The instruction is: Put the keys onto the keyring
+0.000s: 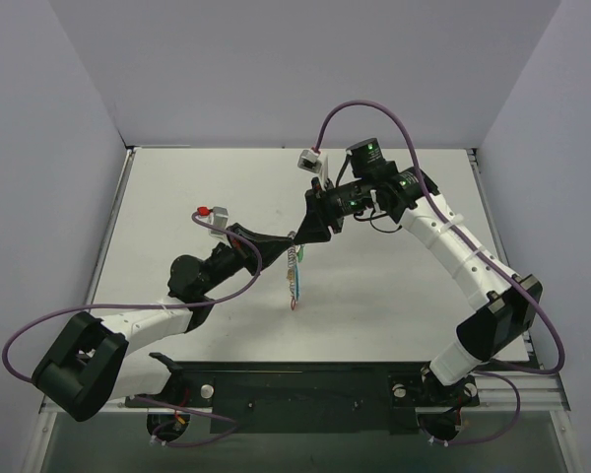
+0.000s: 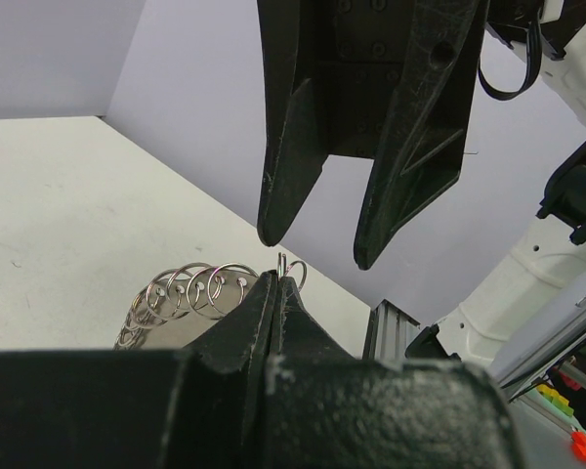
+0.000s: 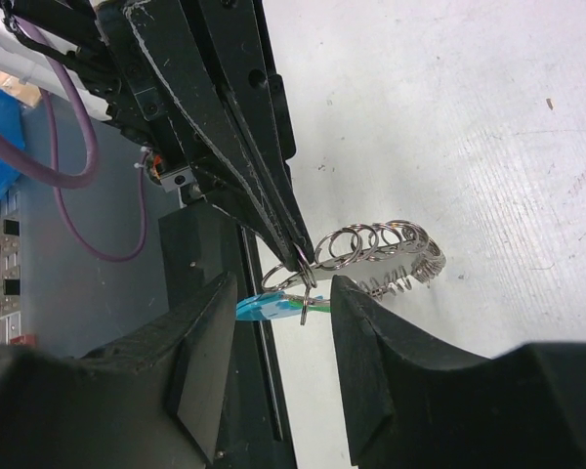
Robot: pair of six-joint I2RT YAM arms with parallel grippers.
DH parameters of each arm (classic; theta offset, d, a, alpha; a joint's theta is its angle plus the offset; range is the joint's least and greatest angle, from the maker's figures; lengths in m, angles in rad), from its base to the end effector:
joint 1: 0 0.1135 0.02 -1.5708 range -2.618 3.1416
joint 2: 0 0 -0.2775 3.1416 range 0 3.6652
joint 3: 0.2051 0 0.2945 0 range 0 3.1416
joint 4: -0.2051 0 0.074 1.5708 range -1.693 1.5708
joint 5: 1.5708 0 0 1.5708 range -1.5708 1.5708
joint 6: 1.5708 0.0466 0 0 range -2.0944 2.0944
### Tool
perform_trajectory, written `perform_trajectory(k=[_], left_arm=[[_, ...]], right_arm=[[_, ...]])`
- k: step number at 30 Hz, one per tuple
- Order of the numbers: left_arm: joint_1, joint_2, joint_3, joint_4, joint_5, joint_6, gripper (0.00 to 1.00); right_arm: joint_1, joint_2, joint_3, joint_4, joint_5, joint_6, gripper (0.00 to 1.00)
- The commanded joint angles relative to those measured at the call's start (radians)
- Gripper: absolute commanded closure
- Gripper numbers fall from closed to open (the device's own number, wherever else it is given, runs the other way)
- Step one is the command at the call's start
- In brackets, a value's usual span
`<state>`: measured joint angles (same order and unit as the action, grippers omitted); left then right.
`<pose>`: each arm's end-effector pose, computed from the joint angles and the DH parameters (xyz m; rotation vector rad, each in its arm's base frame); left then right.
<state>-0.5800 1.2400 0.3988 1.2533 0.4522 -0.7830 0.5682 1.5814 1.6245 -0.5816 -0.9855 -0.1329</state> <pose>0.2172 -0.1666 0.2474 0.3130 1.2981 -1.4380 0.3112 0.2448 0.4122 -1.2582 1.6679 1.2927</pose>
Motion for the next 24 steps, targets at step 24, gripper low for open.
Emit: perform_trajectory(k=[24], left_arm=[[-0.003, -0.036, 0.044, 0.388, -0.021, -0.027, 1.0]], right_arm=[[0.012, 0.019, -0.04, 0.098, -0.087, 0.082, 0.82]])
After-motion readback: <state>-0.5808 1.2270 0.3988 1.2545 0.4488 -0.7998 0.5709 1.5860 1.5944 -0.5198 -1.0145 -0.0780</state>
